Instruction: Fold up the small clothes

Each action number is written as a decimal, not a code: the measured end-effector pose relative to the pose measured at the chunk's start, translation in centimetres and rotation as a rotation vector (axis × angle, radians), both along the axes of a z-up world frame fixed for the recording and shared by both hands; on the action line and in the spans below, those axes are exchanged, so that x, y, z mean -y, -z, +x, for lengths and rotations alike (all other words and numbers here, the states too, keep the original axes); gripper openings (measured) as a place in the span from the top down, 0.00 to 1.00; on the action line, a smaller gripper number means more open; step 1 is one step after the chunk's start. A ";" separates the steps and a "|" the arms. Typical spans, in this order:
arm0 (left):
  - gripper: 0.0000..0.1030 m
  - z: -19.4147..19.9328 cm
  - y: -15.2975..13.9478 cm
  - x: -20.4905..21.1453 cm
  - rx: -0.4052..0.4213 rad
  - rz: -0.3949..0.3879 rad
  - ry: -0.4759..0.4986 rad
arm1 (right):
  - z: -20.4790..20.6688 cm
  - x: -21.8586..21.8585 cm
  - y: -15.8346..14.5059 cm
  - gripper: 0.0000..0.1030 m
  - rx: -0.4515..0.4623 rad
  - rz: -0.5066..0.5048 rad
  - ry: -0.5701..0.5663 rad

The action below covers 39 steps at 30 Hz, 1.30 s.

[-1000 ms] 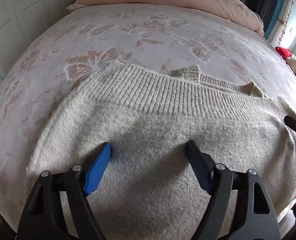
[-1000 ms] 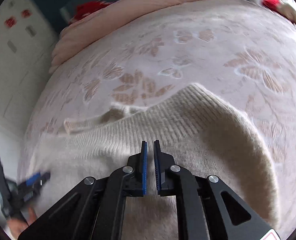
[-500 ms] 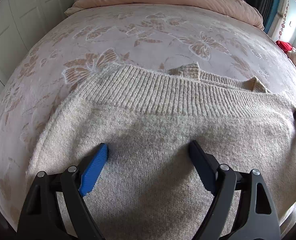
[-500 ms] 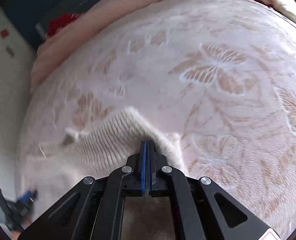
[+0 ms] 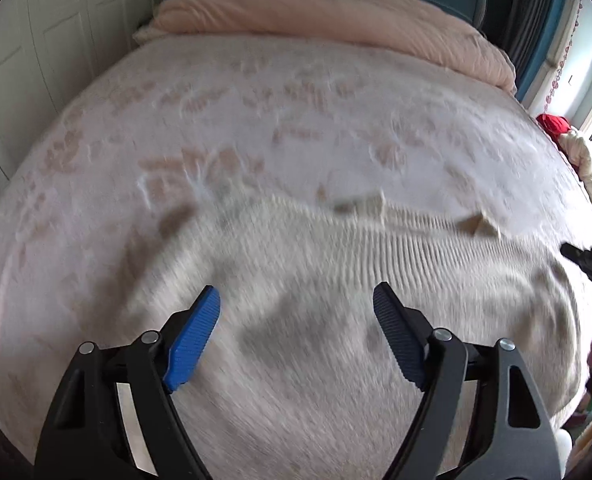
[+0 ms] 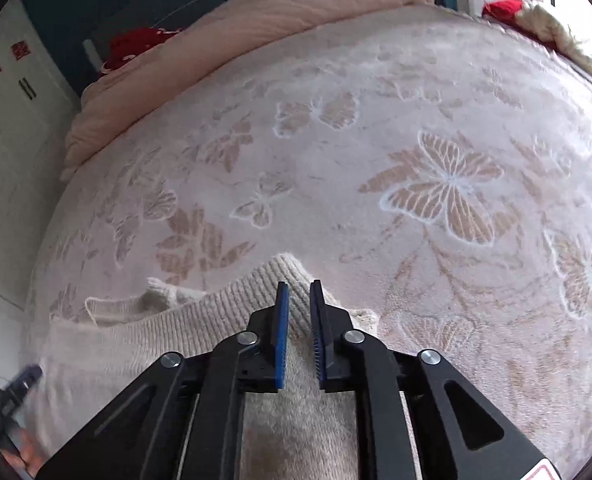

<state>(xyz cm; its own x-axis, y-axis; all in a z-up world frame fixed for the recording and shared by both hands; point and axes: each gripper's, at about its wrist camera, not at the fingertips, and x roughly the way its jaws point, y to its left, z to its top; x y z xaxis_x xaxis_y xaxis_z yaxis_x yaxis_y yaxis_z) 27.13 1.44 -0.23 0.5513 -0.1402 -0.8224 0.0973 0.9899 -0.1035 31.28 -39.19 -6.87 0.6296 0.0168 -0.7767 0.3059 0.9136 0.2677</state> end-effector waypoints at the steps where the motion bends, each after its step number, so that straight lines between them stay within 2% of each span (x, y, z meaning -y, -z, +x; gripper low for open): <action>1: 0.21 0.9 -0.4 -0.3 0.004 0.016 -0.010 | -0.2 -0.3 -0.3 0.59 0.004 -0.025 -0.005; 2: 0.18 2.4 -0.4 -0.9 -0.009 0.030 -0.032 | -0.1 -0.4 -0.3 0.38 0.001 -0.048 -0.001; 4: 0.13 4.5 0.6 -2.1 -0.057 0.008 -0.060 | 0.6 -0.1 0.5 0.32 -0.026 -0.097 0.014; 6: 0.15 6.7 2.8 -3.9 -0.140 -0.042 -0.118 | 1.8 0.3 2.4 0.33 -0.096 -0.074 0.002; 7: 0.35 7.3 3.7 -4.5 -0.164 -0.067 -0.137 | 2.3 0.3 3.2 0.56 -0.110 -0.053 -0.013; 8: 0.52 7.7 4.6 -4.9 -0.190 -0.097 -0.139 | 2.7 0.1 3.7 0.95 -0.119 -0.042 -0.029; 9: 0.75 8.0 5.0 -5.0 -0.205 -0.120 -0.126 | 2.7 0.0 3.6 0.92 -0.106 -0.022 -0.036; 10: 0.85 8.0 4.7 -5.1 -0.192 -0.144 -0.115 | 2.3 0.0 2.8 0.93 -0.059 -0.009 -0.029; 12: 0.88 7.7 3.2 -4.8 -0.105 -0.089 -0.106 | 1.4 0.2 0.7 0.93 0.039 -0.011 -0.009; 13: 0.88 7.9 2.9 -4.7 -0.090 -0.068 -0.107 | 1.2 0.6 0.4 0.93 0.059 -0.008 0.011; 14: 0.88 8.4 3.5 -4.9 -0.106 -0.047 -0.126 | 1.5 1.1 1.0 0.93 0.042 -0.006 0.026; 16: 0.86 9.5 5.8 -5.2 -0.190 -0.043 -0.144 | 3.1 1.8 4.8 0.92 -0.107 0.005 0.016; 17: 0.85 9.7 6.9 -5.3 -0.213 -0.033 -0.140 | 3.2 1.8 5.8 0.92 -0.128 0.011 0.013; 18: 0.84 9.4 6.4 -5.2 -0.185 -0.025 -0.130 | 2.8 1.7 5.2 0.90 -0.106 -0.001 0.022; 20: 0.77 8.5 4.8 -5.4 -0.156 -0.038 -0.120 | 1.4 1.1 2.4 0.79 -0.043 -0.025 0.040; 23: 0.59 5.0 1.3 -6.8 -0.089 -0.079 -0.114 | -1.6 -1.0 -1.1 0.79 0.035 -0.061 0.008; 24: 0.47 3.5 0.3 -7.3 -0.067 -0.087 -0.116 | -3.0 -2.0 -2.0 0.79 0.057 -0.047 -0.016; 25: 0.38 1.0 -0.9 -8.0 -0.038 -0.095 -0.127 | -4.2 -3.1 -2.6 0.79 0.072 -0.026 -0.048; 26: 0.34 -0.7 -1.5 -8.6 -0.024 -0.113 -0.137 | -5.3 -4.4 -2.9 0.79 0.078 -0.009 -0.085; 28: 0.17 -4.6 -2.1 -10.1 -0.022 -0.194 -0.176 | -8.0 -7.8 -2.7 0.79 0.064 0.000 -0.159; 31: 0.16 -11.5 -0.9 -13.2 -0.060 -0.362 -0.307 | -10.5 -12.7 -1.6 0.79 0.028 0.006 -0.242; 33: 0.16 -14.5 0.6 -14.3 -0.093 -0.422 -0.379 | -11.5 -15.1 -0.7 0.79 0.011 0.051 -0.281; 35: 0.16 -16.0 1.8 -14.4 -0.132 -0.446 -0.393 | -12.2 -17.0 0.0 0.79 -0.008 0.081 -0.304; 37: 0.16 -16.4 2.3 -13.7 -0.150 -0.428 -0.371 | -12.5 -18.9 0.4 0.79 -0.024 0.065 -0.333; 39: 0.16 -16.2 2.2 -13.0 -0.125 -0.418 -0.354 | -12.2 -20.2 0.5 0.79 -0.027 0.037 -0.350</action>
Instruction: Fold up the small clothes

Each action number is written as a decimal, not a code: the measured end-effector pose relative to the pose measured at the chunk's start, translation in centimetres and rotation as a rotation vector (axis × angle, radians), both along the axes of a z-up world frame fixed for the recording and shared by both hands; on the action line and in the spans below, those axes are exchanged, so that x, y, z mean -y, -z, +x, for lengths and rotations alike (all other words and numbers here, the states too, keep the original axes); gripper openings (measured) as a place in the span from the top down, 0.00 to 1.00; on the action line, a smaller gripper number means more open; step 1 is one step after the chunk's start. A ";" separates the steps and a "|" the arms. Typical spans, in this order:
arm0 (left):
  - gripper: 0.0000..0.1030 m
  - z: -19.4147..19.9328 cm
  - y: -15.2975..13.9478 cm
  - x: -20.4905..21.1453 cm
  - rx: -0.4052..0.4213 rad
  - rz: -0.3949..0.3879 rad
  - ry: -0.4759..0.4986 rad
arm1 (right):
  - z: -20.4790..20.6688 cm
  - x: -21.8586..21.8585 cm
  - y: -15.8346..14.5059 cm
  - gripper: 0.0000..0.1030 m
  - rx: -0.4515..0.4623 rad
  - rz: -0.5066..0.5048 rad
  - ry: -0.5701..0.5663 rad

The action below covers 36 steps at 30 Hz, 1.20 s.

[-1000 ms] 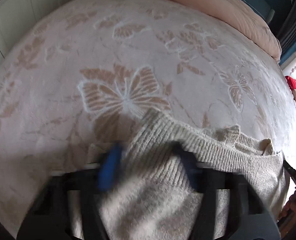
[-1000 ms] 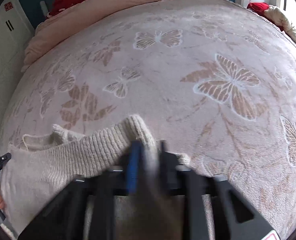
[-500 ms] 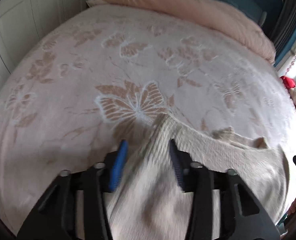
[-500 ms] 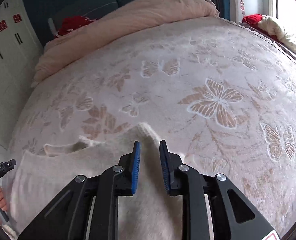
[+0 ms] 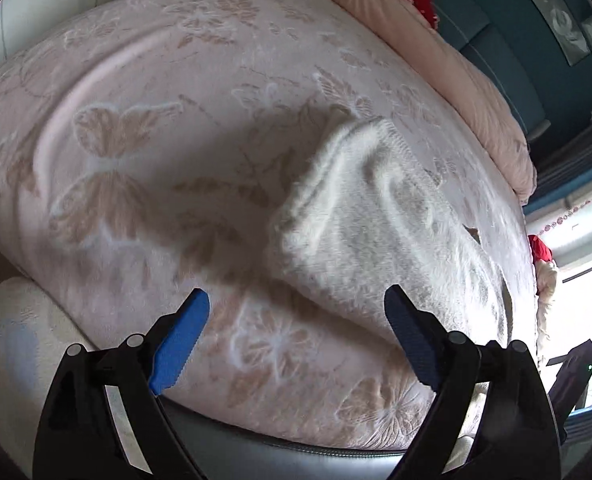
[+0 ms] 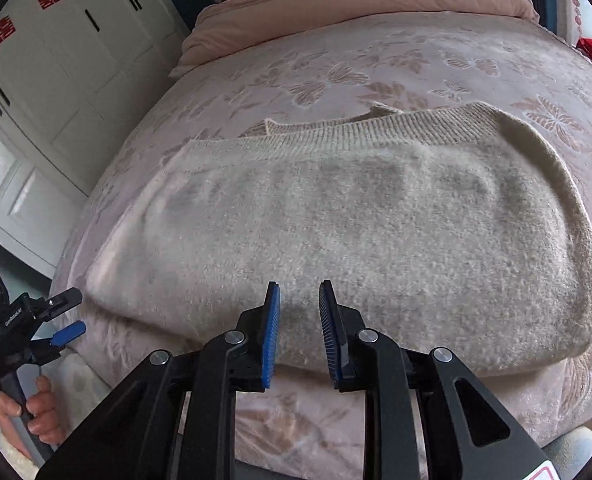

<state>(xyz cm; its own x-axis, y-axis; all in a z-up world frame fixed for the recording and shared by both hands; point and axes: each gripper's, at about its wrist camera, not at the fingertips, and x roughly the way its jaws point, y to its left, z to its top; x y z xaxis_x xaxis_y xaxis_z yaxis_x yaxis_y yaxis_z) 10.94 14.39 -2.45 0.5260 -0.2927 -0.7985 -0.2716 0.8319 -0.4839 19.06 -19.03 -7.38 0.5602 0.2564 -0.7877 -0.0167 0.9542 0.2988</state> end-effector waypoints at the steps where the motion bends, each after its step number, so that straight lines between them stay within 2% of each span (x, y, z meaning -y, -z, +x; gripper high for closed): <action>1: 0.15 0.5 0.1 0.3 0.013 0.006 -0.003 | 0.4 -0.4 0.0 0.79 0.002 -0.011 0.003; 3: 0.15 1.5 0.7 0.5 0.021 -0.012 -0.028 | 2.1 -0.6 -0.1 0.79 0.003 -0.006 0.019; 4: 0.15 2.3 1.4 0.6 0.016 -0.052 -0.051 | 2.9 -0.6 -0.2 0.79 0.001 0.004 0.028; 7: 0.16 3.8 3.7 0.5 -0.063 -0.162 -0.108 | 7.3 -0.4 -0.9 0.79 -0.006 0.007 0.047; 9: 0.16 4.1 4.2 0.3 -0.078 -0.180 -0.163 | 10.1 -0.4 -1.0 0.79 -0.020 0.009 0.060; 11: 0.33 4.3 3.8 0.5 -0.068 -0.153 -0.170 | 12.8 -0.5 -0.3 0.80 -0.058 0.017 0.068; 12: 0.50 4.5 3.9 0.6 -0.072 -0.146 -0.154 | 13.7 -0.7 0.2 0.84 -0.083 0.014 0.063; 13: 0.58 4.6 4.0 0.6 -0.084 -0.143 -0.153 | 14.5 -1.0 0.9 0.90 -0.107 0.006 0.061; 15: 0.70 4.5 4.0 0.1 -0.086 -0.174 -0.156 | 15.9 -1.8 3.1 0.93 -0.180 -0.028 0.047; 16: 0.74 4.6 3.9 0.0 -0.084 -0.177 -0.155 | 16.0 -2.0 3.9 0.95 -0.188 -0.047 0.040; 19: 0.79 4.5 1.5 0.4 -0.010 -0.167 -0.117 | 16.0 -2.6 4.8 0.96 -0.156 -0.100 0.024; 23: 0.82 4.4 -5.2 3.8 0.171 -0.125 0.014 | 15.9 -3.0 5.1 0.97 -0.120 -0.136 0.011; 26: 0.83 4.6 -9.9 8.1 0.284 -0.082 0.140 | 15.8 -2.5 5.3 0.97 -0.106 -0.098 0.018; 29: 0.83 4.7 -13.1 13.8 0.352 -0.040 0.293 | 16.0 -1.4 5.1 0.97 -0.108 -0.032 0.010; 31: 0.83 4.6 -14.3 18.6 0.379 0.012 0.411 | 15.2 0.7 3.7 0.97 -0.102 0.097 0.019; 33: 0.83 4.2 -14.3 22.7 0.387 0.054 0.507 | 13.1 4.4 2.1 0.96 -0.059 0.218 0.060; 36: 0.83 3.5 -12.5 27.6 0.346 0.084 0.628 | 8.6 11.2 0.2 0.90 0.000 0.298 0.133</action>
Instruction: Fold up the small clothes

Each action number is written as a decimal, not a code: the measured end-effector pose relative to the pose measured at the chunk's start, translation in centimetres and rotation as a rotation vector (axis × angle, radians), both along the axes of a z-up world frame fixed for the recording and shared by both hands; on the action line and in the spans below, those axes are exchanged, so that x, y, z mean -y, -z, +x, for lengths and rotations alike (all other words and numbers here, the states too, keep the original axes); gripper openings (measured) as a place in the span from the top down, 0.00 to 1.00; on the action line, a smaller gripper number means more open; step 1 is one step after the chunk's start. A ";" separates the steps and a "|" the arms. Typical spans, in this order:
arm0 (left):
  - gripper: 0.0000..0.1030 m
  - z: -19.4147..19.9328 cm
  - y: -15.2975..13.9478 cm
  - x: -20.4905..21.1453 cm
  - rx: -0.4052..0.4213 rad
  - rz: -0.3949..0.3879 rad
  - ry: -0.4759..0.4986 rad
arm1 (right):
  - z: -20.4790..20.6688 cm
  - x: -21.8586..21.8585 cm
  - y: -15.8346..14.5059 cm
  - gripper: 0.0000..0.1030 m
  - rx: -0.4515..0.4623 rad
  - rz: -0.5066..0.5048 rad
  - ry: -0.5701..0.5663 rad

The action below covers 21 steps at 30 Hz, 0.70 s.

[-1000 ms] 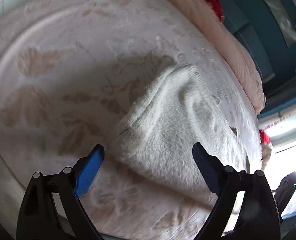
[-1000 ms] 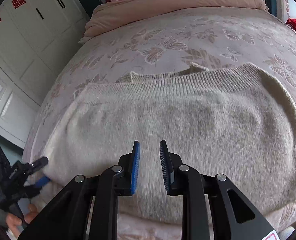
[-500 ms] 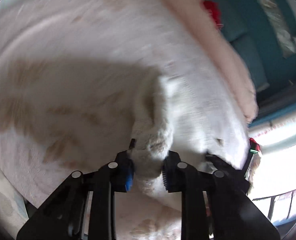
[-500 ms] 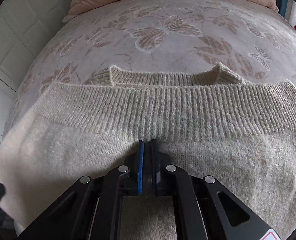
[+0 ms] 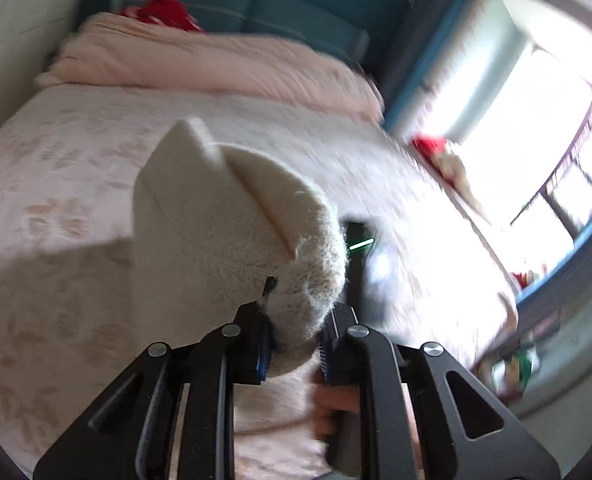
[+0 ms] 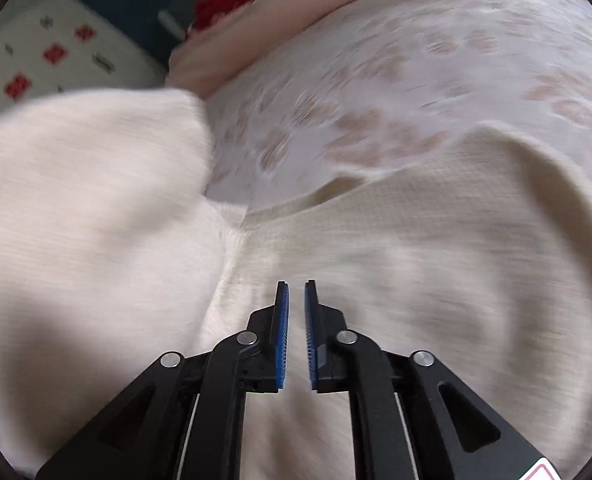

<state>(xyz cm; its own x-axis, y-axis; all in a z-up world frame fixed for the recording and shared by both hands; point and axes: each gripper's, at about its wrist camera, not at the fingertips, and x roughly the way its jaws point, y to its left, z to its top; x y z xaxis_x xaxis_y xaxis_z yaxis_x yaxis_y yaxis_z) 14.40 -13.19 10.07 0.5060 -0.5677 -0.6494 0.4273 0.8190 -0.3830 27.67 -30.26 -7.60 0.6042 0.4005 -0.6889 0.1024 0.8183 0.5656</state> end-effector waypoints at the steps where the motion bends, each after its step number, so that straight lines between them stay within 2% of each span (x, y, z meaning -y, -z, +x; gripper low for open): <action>1: 0.83 -0.2 1.1 1.9 -0.018 0.025 0.037 | -1.7 2.2 -0.3 0.87 0.004 0.000 0.026; 4: 0.83 -1.6 5.7 6.8 -0.077 0.113 0.134 | -6.8 8.0 -0.6 0.84 -0.014 -0.029 0.105; 6: 0.79 -3.0 8.1 8.4 -0.096 0.172 0.165 | -9.2 10.0 -0.6 0.71 -0.042 -0.042 0.128; 7: 0.77 -3.7 9.0 8.5 -0.078 0.201 0.156 | -10.2 10.7 -0.7 0.56 -0.052 -0.049 0.136; 8: 0.75 -5.0 9.3 8.0 -0.043 0.189 0.141 | -10.8 10.9 -0.8 0.49 -0.056 -0.053 0.137; 10: 0.50 -6.6 8.7 6.3 0.001 0.125 0.127 | -12.0 11.0 -1.2 0.45 -0.046 -0.046 0.120; 11: 0.43 -7.5 8.4 5.4 0.018 0.119 0.114 | -12.1 10.7 -1.4 0.41 -0.039 -0.034 0.112; 12: 0.29 -8.1 8.0 4.4 0.034 0.137 0.092 | -11.9 10.2 -1.6 0.38 -0.027 -0.014 0.098; 13: 0.20 -8.5 7.8 3.5 0.053 0.162 0.065 | -11.4 9.5 -1.8 0.33 -0.018 0.008 0.084; 14: 0.20 -9.0 7.7 2.6 0.081 0.196 0.035 | -11.0 8.8 -1.8 0.29 -0.010 0.030 0.072; 16: 0.20 -8.4 8.2 1.0 0.107 0.268 0.009 | -9.6 7.5 -1.5 0.28 -0.023 0.059 0.052; 19: 0.20 -7.4 9.7 -0.9 0.122 0.406 -0.044 | -7.2 5.3 -0.4 0.28 -0.091 0.034 0.043; 21: 0.20 -6.1 10.9 -1.7 0.113 0.443 -0.065 | -5.9 4.0 0.6 0.28 -0.143 0.051 0.044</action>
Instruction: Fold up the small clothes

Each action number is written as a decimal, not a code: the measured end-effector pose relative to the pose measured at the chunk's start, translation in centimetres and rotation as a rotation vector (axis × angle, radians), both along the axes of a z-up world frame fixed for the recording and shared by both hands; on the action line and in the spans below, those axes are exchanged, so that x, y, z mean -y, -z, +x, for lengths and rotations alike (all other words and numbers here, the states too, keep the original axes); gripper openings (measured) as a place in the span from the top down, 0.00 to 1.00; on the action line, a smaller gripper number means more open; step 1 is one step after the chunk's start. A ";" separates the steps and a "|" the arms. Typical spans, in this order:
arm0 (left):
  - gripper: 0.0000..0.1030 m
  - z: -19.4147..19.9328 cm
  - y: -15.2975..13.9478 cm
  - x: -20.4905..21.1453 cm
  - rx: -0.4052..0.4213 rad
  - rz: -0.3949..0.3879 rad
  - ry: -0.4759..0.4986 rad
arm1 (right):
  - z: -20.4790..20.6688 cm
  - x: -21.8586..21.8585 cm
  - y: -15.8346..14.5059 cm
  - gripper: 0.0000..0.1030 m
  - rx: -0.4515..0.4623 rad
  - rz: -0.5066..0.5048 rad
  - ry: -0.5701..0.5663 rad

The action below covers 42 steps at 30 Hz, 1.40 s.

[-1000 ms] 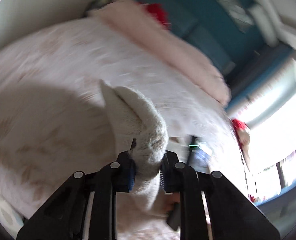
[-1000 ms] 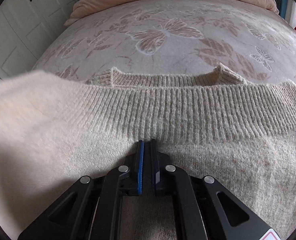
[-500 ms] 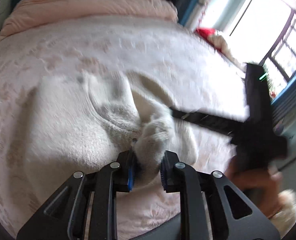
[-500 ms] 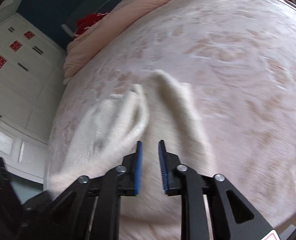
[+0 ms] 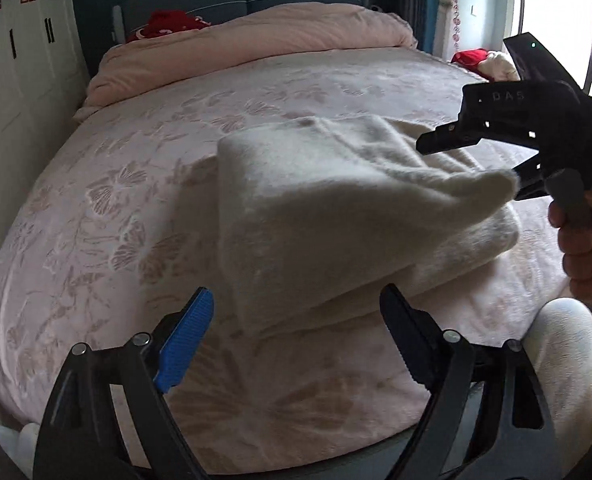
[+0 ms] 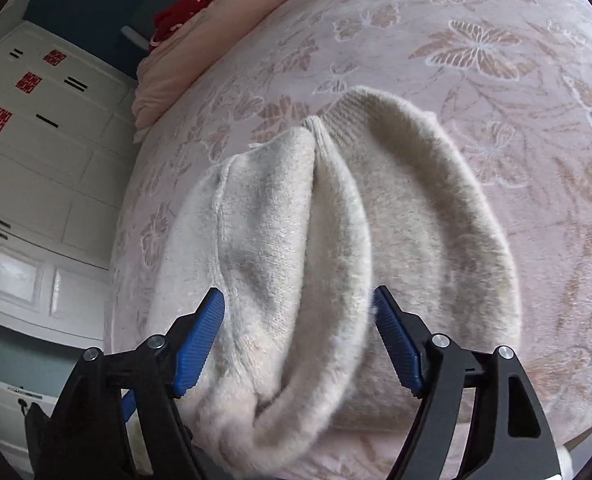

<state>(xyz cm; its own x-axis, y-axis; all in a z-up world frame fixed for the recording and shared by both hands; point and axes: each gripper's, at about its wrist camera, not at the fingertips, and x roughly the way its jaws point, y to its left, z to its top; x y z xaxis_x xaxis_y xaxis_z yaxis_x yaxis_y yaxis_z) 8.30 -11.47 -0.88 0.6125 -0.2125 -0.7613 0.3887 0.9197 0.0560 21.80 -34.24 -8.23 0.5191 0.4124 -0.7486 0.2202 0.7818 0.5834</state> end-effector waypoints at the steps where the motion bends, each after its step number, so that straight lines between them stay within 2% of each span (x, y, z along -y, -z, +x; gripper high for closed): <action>1: 0.20 0.7 0.7 0.1 -0.012 0.022 -0.010 | 0.5 -0.8 0.3 0.32 -0.012 0.007 -0.012; 2: 0.20 1.5 1.4 -0.2 -0.031 0.044 -0.024 | 0.9 -1.8 0.3 0.52 -0.015 0.005 -0.029; 3: 0.24 2.1 2.0 -0.3 -0.048 0.054 -0.032 | 1.5 -2.9 0.3 0.67 -0.022 -0.011 -0.055; 4: 0.35 2.5 2.5 -0.5 -0.068 0.047 -0.035 | 2.0 -3.8 -0.2 0.81 -0.016 -0.030 -0.073; 7: 0.63 3.9 3.5 -0.8 -0.172 -0.005 -0.032 | 1.7 -3.6 -4.9 0.85 0.128 -0.002 -0.075; 9: 0.71 4.3 3.7 -0.7 -0.195 -0.021 -0.034 | 0.4 -2.0 -8.5 0.86 0.235 0.037 -0.055; 10: 0.75 4.4 3.7 -0.5 -0.202 -0.032 -0.031 | -0.6 -0.9 -9.7 0.86 0.270 0.014 -0.031; 12: 0.75 4.4 3.5 -0.1 -0.193 -0.045 -0.026 | -1.9 1.6 -9.3 0.86 0.269 -0.069 0.030; 13: 0.75 4.3 3.5 0.3 -0.192 -0.046 -0.020 | -2.0 2.9 -7.6 0.85 0.224 -0.124 0.050; 14: 0.75 4.3 3.7 0.7 -0.192 -0.037 -0.018 | -1.5 4.2 -4.3 0.85 0.130 -0.167 0.056; 16: 0.75 4.5 4.4 1.5 -0.209 -0.024 -0.022 | -0.7 5.9 2.3 0.82 -0.039 -0.126 0.050; 17: 0.75 4.6 4.9 1.9 -0.219 -0.011 -0.031 | -1.4 6.6 3.3 0.81 -0.002 -0.053 0.071; 19: 0.75 4.3 4.8 2.4 -0.197 0.018 -0.040 | -2.3 7.6 2.4 0.79 0.045 0.006 0.104; 22: 0.75 3.7 3.9 2.8 -0.176 0.056 -0.023 | -3.2 7.4 0.1 0.71 0.057 -0.108 0.110; 25: 0.74 2.3 1.2 2.3 -0.148 0.032 0.020 | -6.0 7.3 -2.9 0.64 0.115 -0.220 0.124; 27: 0.72 1.7 -0.6 1.7 -0.157 -0.010 0.032 | -7.8 7.0 -4.6 0.52 0.174 -0.204 0.107; 28: 0.65 1.4 -1.4 1.5 -0.166 -0.050 0.035 | -8.1 6.7 -5.2 0.43 0.195 -0.185 0.085; 30: 0.56 1.3 -3.2 1.4 -0.162 -0.147 0.013 | -7.2 5.8 -5.8 0.40 0.201 -0.162 0.030; 32: 0.52 2.1 -4.3 2.2 -0.172 -0.218 0.015 | -4.9 5.1 -5.5 0.40 0.189 -0.191 0.008; 34: 0.50 3.2 -4.4 3.4 -0.172 -0.225 0.019 | -2.5 5.4 -4.3 0.40 0.150 -0.215 0.014; 36: 0.50 4.8 -3.3 4.8 -0.187 -0.183 -0.002 | 0.2 6.0 -1.9 0.40 0.096 -0.154 0.016; 37: 0.50 5.9 -2.1 5.2 -0.239 -0.163 -0.021 | 1.2 6.2 -0.7 0.43 0.069 -0.131 0.017; 38: 0.50 6.4 -1.4 5.3 -0.266 -0.163 -0.037 | 2.1 6.1 0.3 0.75 0.038 -0.122 0.004; 39: 0.51 6.7 -0.9 5.4 -0.279 -0.156 -0.054 | 2.7 5.9 0.7 0.91 0.021 -0.125 -0.014; 40: 0.51 6.8 -0.5 5.5 -0.283 -0.140 -0.061 | 2.8 5.9 0.2 0.90 0.041 -0.122 -0.022; 42: 0.51 6.7 -0.1 5.9 -0.267 -0.094 -0.044 | 1.8 5.8 -2.8 0.91 0.149 -0.160 -0.029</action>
<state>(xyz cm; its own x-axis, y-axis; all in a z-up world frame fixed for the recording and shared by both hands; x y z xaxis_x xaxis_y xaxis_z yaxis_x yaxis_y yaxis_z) 15.00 -17.37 -0.76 0.4029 -0.2676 -0.8753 0.3374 0.9324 -0.1298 23.64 -40.04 -5.46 0.6189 0.3105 -0.7215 0.1171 0.8718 0.4757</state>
